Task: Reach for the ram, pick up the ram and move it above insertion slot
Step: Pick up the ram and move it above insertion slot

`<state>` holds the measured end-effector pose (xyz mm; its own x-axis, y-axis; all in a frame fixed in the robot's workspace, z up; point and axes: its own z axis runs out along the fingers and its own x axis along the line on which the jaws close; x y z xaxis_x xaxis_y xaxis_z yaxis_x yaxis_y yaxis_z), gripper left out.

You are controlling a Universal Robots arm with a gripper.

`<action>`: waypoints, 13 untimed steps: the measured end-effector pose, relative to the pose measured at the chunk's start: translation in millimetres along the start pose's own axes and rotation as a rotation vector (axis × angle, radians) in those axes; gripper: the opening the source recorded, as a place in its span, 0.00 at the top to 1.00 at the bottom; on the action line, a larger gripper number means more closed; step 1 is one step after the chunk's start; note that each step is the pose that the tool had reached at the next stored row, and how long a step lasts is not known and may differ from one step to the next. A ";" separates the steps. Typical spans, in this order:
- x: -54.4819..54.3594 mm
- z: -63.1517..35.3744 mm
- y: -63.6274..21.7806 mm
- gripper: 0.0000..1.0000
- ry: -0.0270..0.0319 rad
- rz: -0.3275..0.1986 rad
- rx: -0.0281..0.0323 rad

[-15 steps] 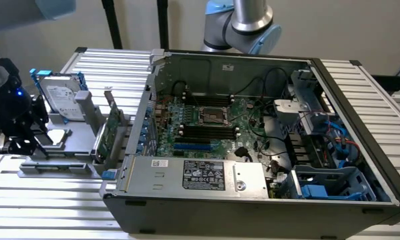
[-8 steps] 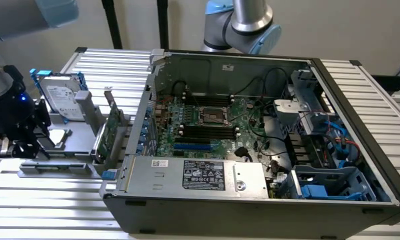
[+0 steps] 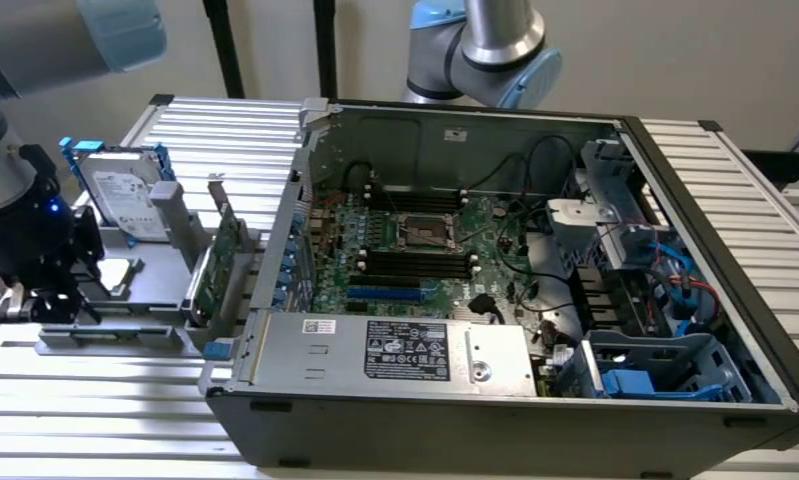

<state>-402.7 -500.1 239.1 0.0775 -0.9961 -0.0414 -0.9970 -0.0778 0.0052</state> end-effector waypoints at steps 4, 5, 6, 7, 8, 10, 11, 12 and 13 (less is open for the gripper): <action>0.7 5.1 -0.5 0.64 -0.0008 0.000 -0.0115; 1.8 6.7 -0.7 0.64 -0.0009 0.000 -0.0121; 3.0 8.6 -0.9 0.64 -0.0011 0.000 -0.0122; 4.2 10.3 -1.0 0.64 -0.0012 0.000 -0.0122; 5.4 12.2 -1.1 0.64 -0.0014 0.001 -0.0122; 7.7 15.7 -1.8 0.64 -0.0018 0.000 -0.0122; 8.7 17.4 -2.4 0.64 -0.0022 0.000 -0.0121; 9.4 19.2 -3.1 0.64 -0.0027 0.000 -0.0121; 9.9 20.9 -4.0 0.64 -0.0033 0.001 -0.0122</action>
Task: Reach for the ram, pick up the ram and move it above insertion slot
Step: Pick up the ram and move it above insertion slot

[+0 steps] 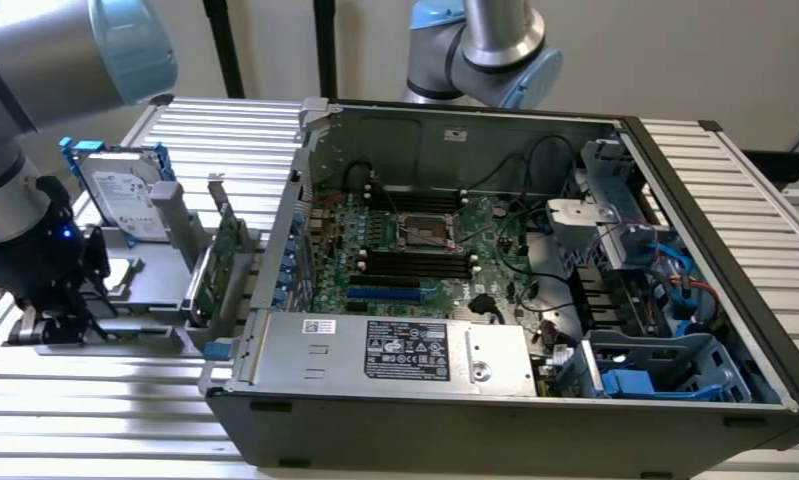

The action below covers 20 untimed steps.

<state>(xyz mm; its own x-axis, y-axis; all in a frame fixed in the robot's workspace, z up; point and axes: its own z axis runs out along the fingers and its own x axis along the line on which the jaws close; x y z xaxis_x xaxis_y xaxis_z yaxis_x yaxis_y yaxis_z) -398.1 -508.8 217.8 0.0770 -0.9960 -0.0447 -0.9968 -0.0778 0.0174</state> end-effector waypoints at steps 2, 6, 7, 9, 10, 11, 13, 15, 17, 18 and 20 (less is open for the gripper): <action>0.5 3.7 -2.4 0.64 -0.0020 0.000 0.0003; 0.8 8.4 -4.0 0.64 -0.0081 0.001 -0.0006; 0.9 9.0 -4.1 0.64 -0.0103 0.001 -0.0013; 0.9 10.4 -4.2 0.64 -0.0142 0.002 -0.0028; 0.9 11.0 -4.2 0.64 -0.0159 0.002 -0.0034; 0.7 11.8 -4.2 0.64 -0.0176 0.002 -0.0036; 0.2 13.2 -4.4 0.64 -0.0205 0.002 -0.0045; -0.5 14.6 -4.4 0.64 -0.0228 0.002 -0.0056; -1.4 15.8 -4.3 0.64 -0.0243 0.002 -0.0078; -2.0 16.5 -4.3 0.64 -0.0247 0.003 -0.0087; -3.5 18.0 -3.9 0.64 -0.0259 0.003 -0.0107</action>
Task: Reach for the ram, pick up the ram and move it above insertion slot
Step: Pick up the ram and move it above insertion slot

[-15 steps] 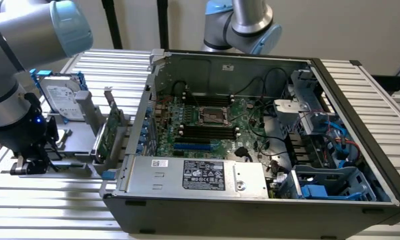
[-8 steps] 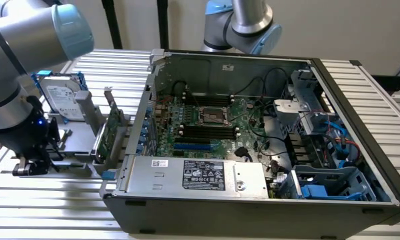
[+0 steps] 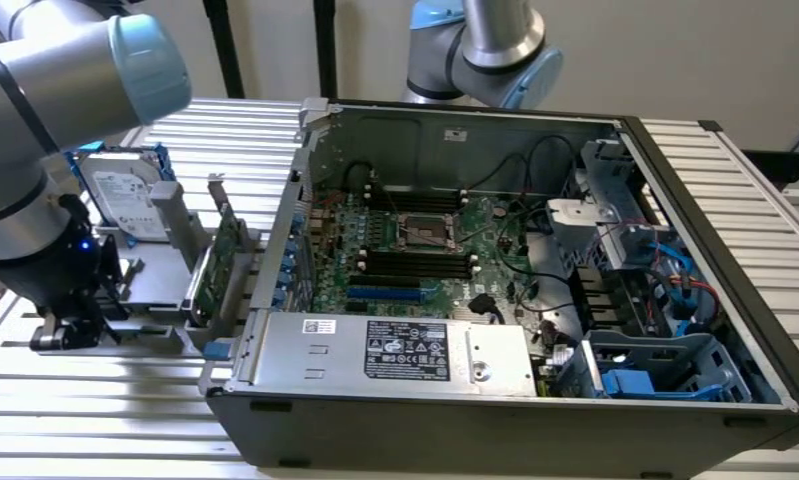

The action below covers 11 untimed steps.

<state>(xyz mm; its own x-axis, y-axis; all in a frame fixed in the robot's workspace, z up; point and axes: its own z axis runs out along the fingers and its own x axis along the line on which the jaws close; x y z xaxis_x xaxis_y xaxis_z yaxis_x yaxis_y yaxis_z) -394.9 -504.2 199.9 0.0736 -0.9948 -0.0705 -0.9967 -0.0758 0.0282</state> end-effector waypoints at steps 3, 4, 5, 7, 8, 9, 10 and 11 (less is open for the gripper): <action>-1.4 2.0 2.5 0.64 -0.0012 0.000 -0.0032; -1.5 2.9 3.7 0.64 -0.0013 0.000 -0.0036; -1.5 3.8 3.8 0.64 -0.0015 0.001 -0.0036; -1.4 4.6 3.9 0.64 -0.0014 0.002 -0.0041; -1.3 5.0 3.9 0.64 -0.0014 0.002 -0.0042; -1.3 5.4 3.9 0.64 -0.0015 0.003 -0.0042; -1.2 5.8 3.9 0.64 -0.0015 0.003 -0.0042; -1.0 6.2 3.7 0.64 -0.0016 0.003 -0.0041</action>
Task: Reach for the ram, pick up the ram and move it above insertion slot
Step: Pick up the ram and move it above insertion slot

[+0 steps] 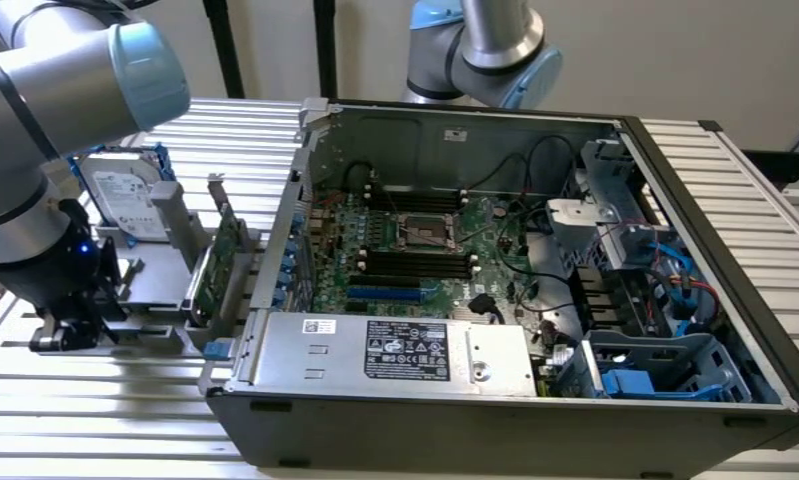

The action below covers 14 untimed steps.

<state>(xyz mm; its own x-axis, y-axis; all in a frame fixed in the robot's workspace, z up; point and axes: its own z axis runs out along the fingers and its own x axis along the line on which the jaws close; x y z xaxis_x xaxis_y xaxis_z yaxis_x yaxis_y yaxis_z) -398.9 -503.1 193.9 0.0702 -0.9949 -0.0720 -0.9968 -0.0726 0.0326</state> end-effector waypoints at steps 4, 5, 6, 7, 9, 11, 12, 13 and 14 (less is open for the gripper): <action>0.3 0.4 -0.6 0.65 0.0000 0.001 -0.0005; 0.3 0.4 -0.6 0.72 0.0001 0.001 -0.0010; 0.3 0.4 -0.7 0.72 -0.0001 0.001 -0.0016; 0.3 0.4 -0.7 0.78 -0.0001 0.001 -0.0019; 0.3 0.5 -0.7 0.84 -0.0003 0.001 -0.0020; 0.3 0.5 -0.7 0.86 -0.0002 0.001 -0.0020; 0.3 0.5 -0.7 0.86 -0.0002 0.001 -0.0019; 0.3 0.4 -0.7 0.86 -0.0001 0.002 -0.0019; 0.3 0.5 -0.7 0.86 -0.0002 0.004 -0.0018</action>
<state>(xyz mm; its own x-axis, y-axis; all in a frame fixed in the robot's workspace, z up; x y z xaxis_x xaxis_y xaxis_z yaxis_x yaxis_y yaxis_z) -398.2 -503.3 193.4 0.0662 -0.9952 -0.0721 -0.9970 -0.0688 0.0346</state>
